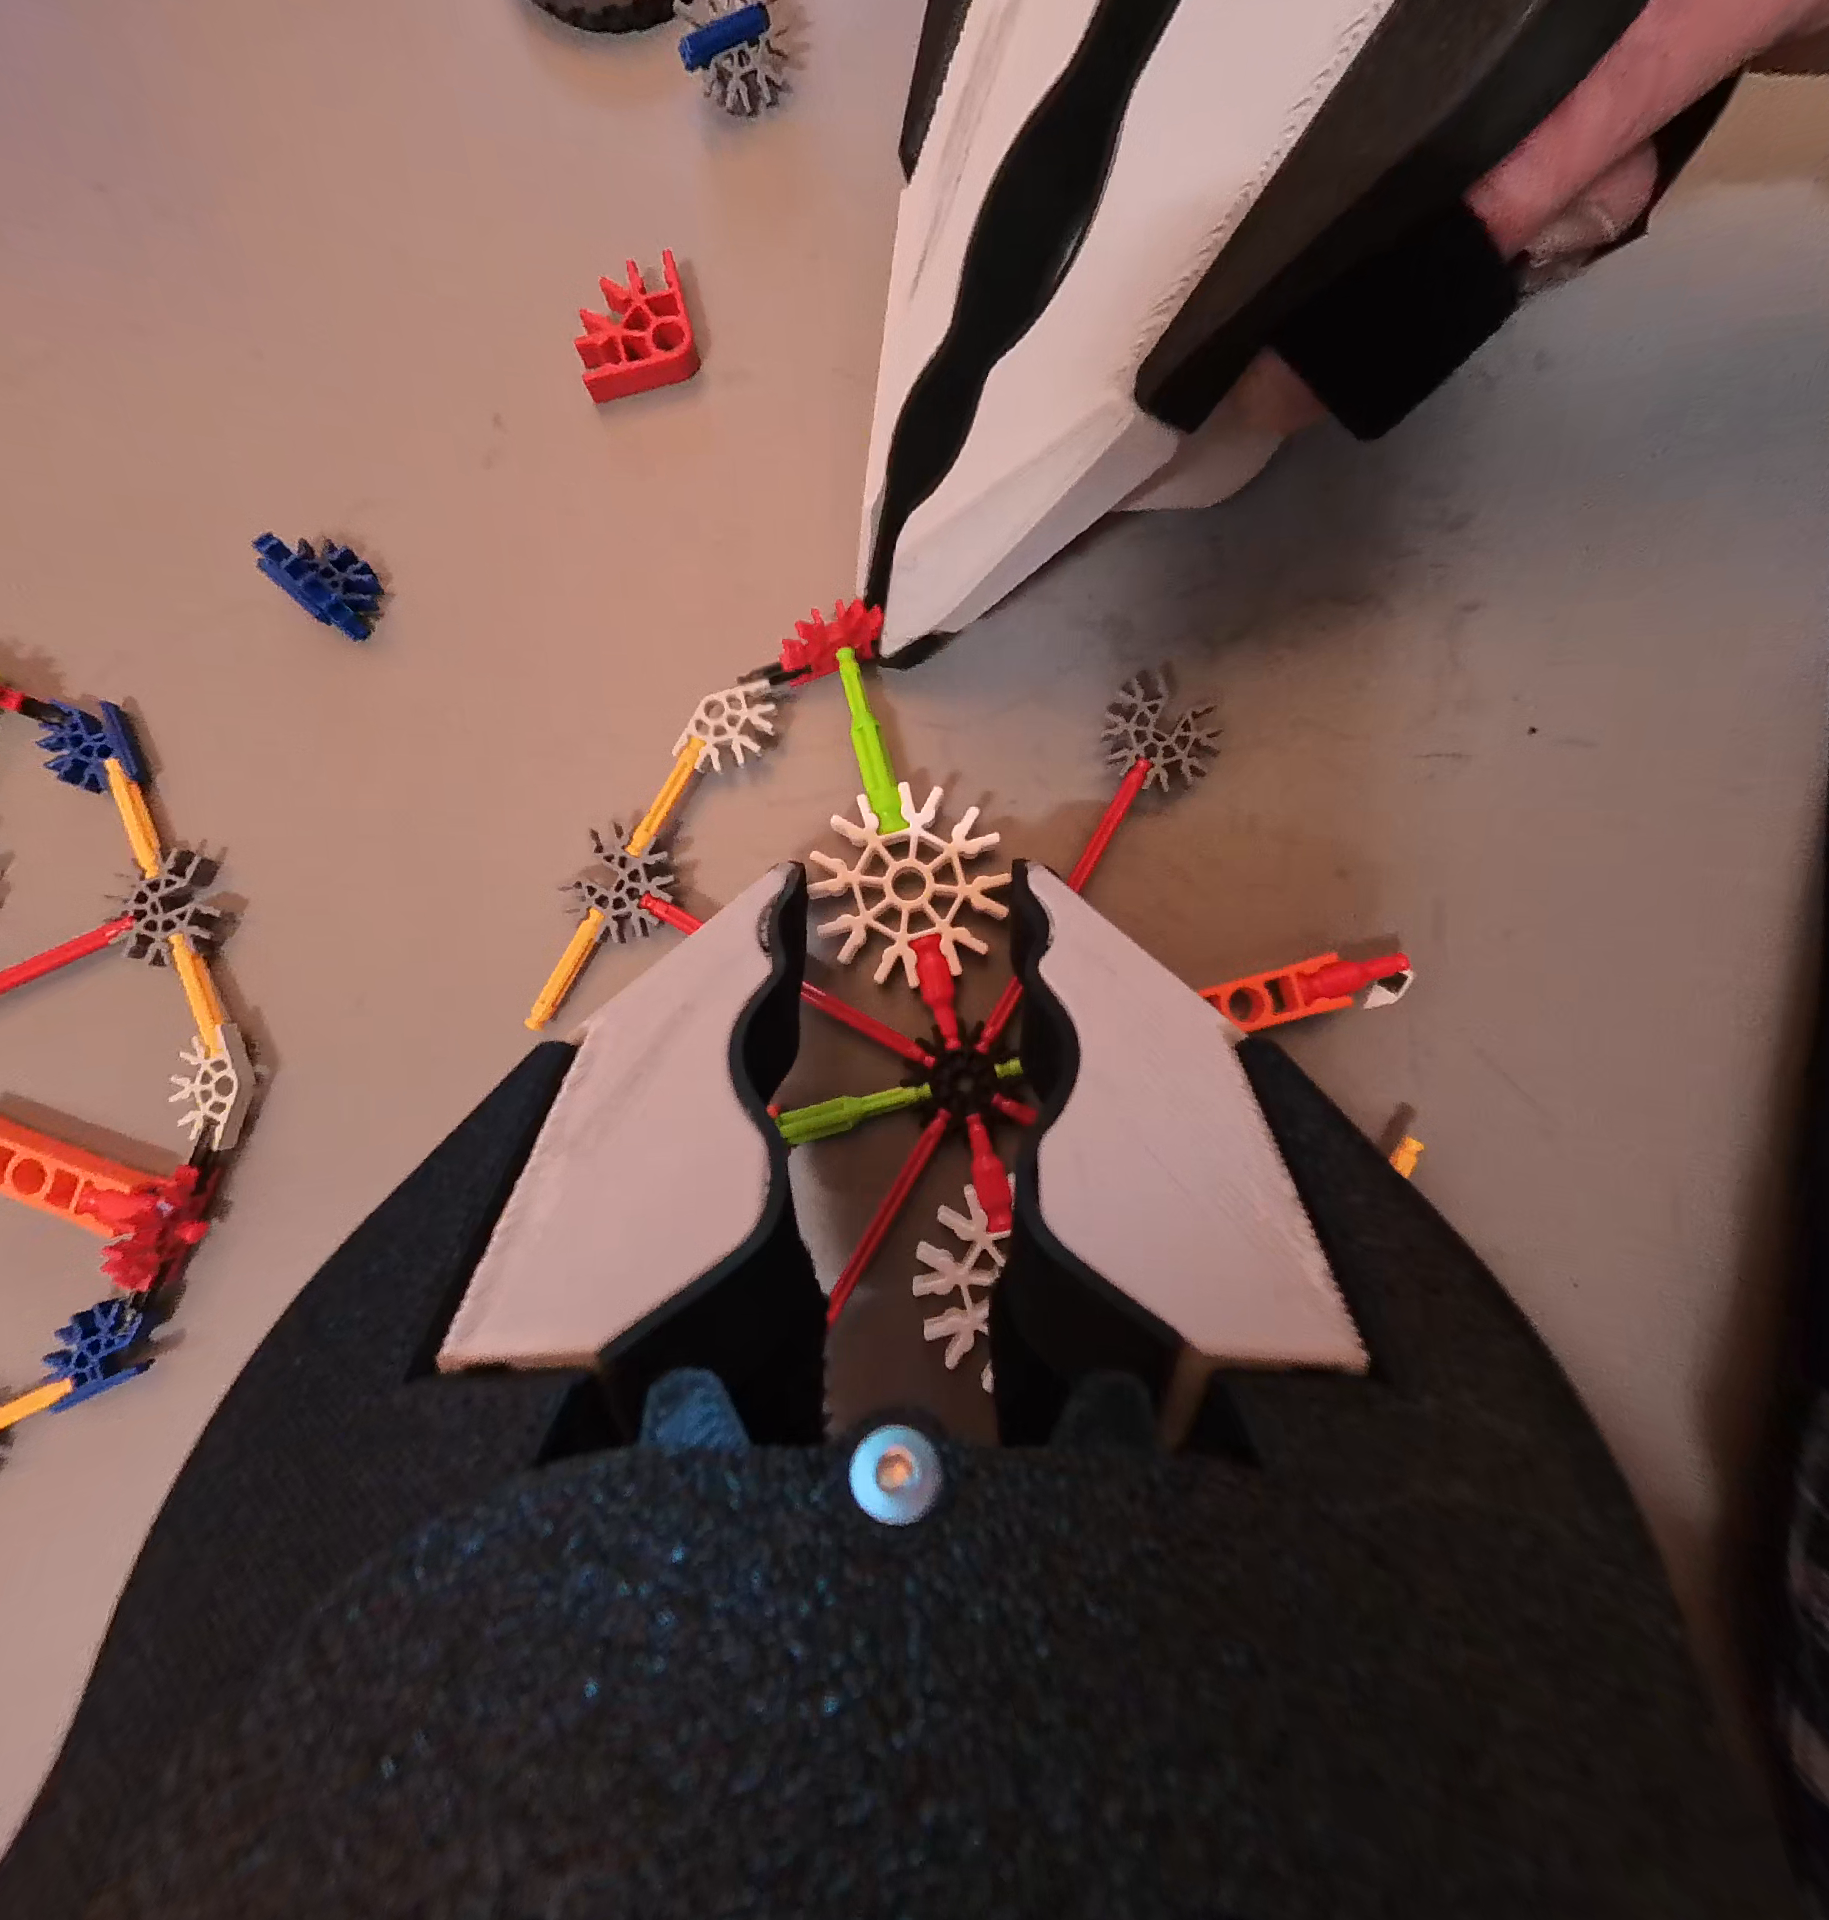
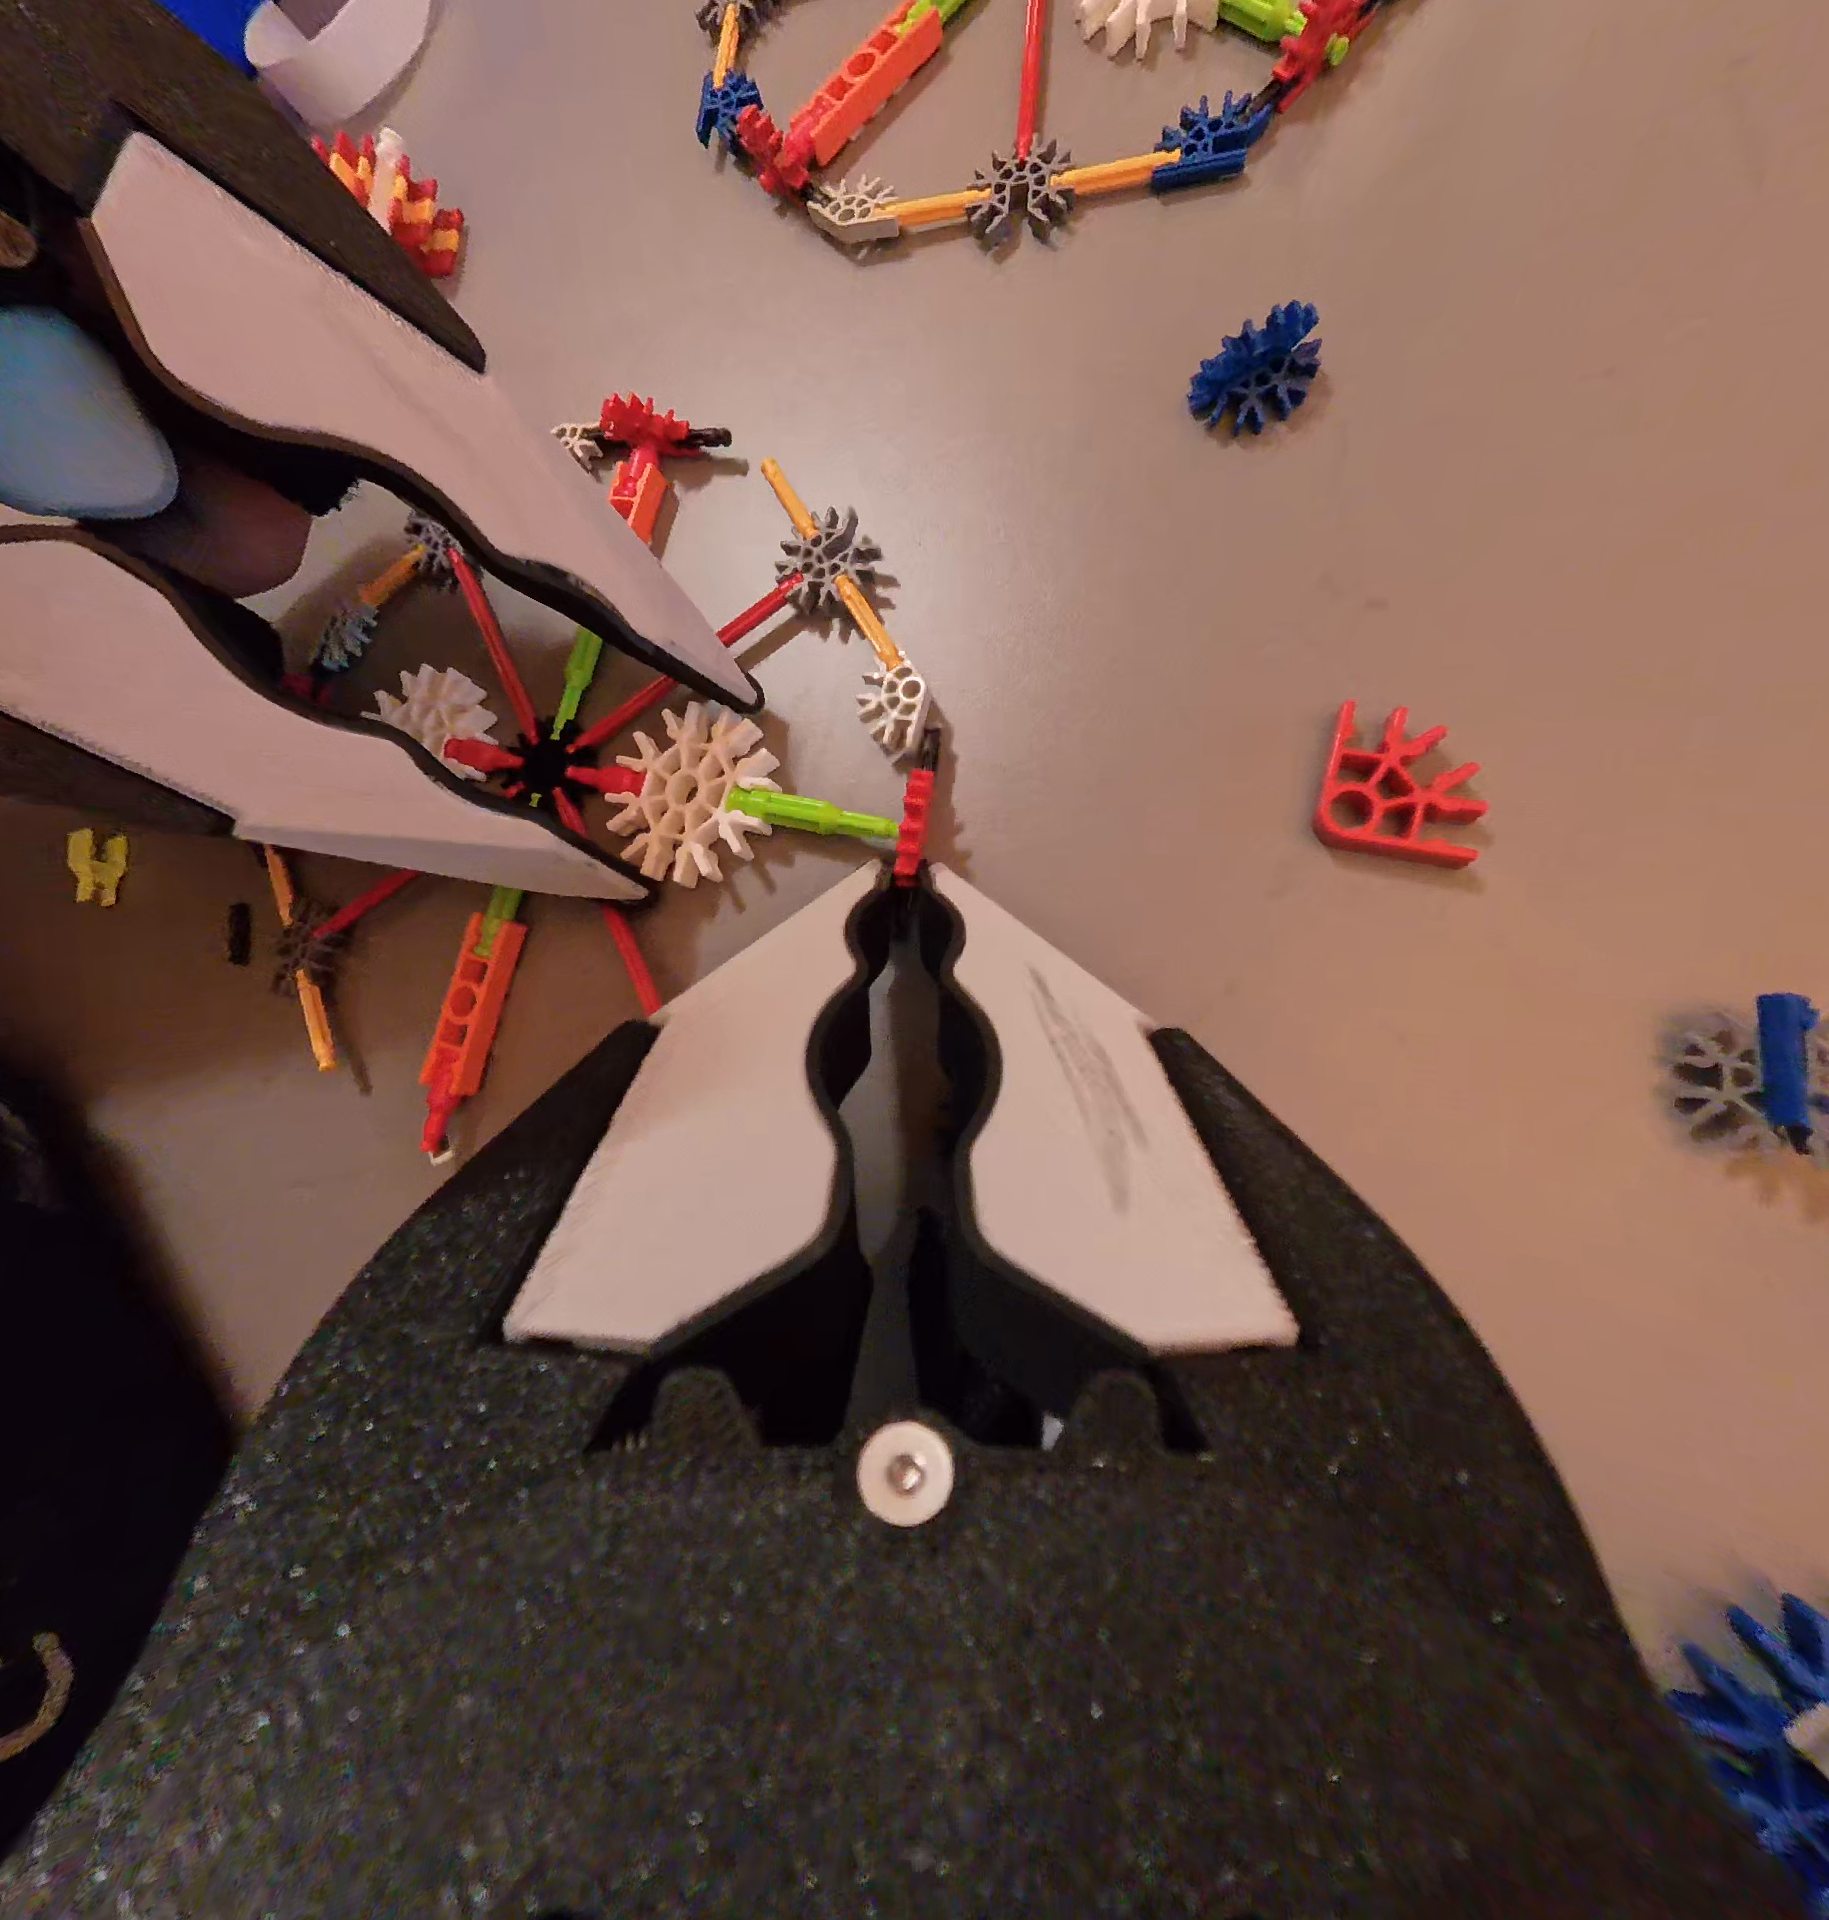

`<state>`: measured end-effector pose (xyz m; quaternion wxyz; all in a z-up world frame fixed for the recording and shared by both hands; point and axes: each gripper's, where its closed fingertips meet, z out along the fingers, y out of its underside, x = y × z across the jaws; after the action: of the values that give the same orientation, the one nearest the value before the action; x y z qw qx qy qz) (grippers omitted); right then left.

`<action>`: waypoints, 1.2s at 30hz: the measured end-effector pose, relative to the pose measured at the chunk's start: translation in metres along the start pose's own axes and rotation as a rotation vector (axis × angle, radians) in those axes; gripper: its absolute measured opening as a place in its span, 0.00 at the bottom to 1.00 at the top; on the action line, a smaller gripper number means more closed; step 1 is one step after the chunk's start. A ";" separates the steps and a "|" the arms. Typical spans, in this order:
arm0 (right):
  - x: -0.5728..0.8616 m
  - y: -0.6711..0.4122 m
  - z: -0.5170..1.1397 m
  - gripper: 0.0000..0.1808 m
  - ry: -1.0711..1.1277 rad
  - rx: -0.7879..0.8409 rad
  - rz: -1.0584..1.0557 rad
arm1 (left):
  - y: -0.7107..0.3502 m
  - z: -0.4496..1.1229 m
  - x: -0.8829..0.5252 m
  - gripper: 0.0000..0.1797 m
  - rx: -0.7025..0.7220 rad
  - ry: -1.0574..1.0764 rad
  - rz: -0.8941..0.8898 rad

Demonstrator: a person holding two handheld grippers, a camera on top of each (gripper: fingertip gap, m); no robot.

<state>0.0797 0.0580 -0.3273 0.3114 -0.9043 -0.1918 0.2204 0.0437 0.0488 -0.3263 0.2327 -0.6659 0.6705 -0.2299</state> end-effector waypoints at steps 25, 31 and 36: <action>-0.005 -0.007 0.000 0.08 0.005 0.005 -0.089 | 0.001 -0.001 0.002 0.20 -0.004 0.007 -0.026; 0.000 -0.009 0.005 0.02 0.044 0.003 -0.096 | 0.002 -0.001 0.001 0.20 -0.005 0.004 -0.028; 0.000 -0.009 0.003 0.01 0.048 0.040 -0.062 | 0.002 -0.002 0.002 0.20 0.002 0.001 -0.033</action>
<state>0.0761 0.0659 -0.3234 0.3408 -0.8965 -0.2077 0.1925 0.0407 0.0469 -0.3261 0.2292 -0.6766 0.6593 -0.2345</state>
